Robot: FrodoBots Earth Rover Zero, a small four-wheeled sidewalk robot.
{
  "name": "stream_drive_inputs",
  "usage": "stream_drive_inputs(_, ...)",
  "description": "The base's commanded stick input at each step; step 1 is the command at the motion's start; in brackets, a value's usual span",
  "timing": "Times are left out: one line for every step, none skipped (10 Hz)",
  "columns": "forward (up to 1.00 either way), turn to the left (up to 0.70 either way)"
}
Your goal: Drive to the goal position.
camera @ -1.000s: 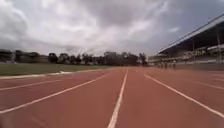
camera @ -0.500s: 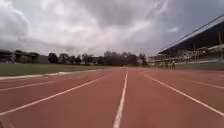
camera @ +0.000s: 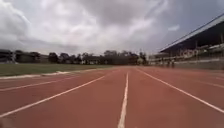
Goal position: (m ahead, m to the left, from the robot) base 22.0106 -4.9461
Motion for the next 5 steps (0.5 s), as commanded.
stream_drive_inputs(0.60,0.00)
stream_drive_inputs(0.60,0.00)
stream_drive_inputs(0.60,0.00)
stream_drive_inputs(0.60,-0.15)
stream_drive_inputs(0.60,-0.15)
